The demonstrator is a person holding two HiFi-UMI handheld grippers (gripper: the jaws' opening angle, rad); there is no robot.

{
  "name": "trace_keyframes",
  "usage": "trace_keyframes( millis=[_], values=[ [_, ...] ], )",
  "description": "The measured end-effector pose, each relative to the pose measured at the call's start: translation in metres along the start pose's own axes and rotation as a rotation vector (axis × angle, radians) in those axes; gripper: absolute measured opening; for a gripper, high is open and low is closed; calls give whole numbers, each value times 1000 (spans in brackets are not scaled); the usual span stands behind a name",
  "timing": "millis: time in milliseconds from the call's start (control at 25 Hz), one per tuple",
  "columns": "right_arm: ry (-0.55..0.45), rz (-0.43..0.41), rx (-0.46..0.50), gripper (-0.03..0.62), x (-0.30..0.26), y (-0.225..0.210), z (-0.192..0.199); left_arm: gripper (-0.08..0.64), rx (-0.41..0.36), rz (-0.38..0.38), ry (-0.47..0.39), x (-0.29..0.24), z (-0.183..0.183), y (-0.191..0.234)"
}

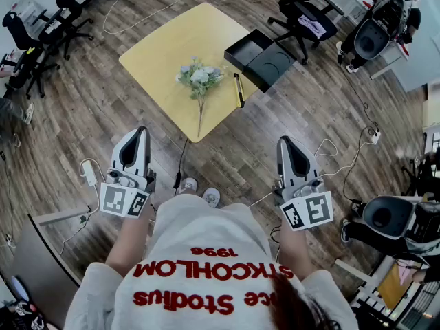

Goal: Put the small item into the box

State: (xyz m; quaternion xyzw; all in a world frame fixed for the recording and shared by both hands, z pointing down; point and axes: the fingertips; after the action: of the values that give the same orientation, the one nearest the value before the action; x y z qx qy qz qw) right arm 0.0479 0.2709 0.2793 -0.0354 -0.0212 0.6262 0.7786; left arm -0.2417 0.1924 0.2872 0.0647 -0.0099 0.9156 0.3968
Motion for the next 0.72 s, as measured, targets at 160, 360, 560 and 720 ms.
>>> trace_keyframes(
  millis=[160, 360, 560, 720],
  values=[
    [2, -6, -1, 3, 0, -3, -1, 2, -5, 4, 2, -4, -1, -2],
    [-18, -21, -49, 5, 0, -5, -4, 2, -13, 6, -1, -9, -4, -4],
    [-5, -37, -57, 5, -7, -3, 0, 2, -14, 7, 10, -7, -1, -4],
    [7, -51, -65, 5, -16, -4, 2, 2, -5, -11, 18, -11, 5, 5]
  ],
)
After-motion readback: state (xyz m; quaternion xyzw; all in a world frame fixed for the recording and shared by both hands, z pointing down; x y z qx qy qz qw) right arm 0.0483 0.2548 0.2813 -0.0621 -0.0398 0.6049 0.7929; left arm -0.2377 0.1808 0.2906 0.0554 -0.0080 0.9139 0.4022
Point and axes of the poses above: the fingertips, and each gripper's own axes: x backward along the fingers, y to its left, z out of its underside, and after that the axes turned 5 degrees about z, right-handed
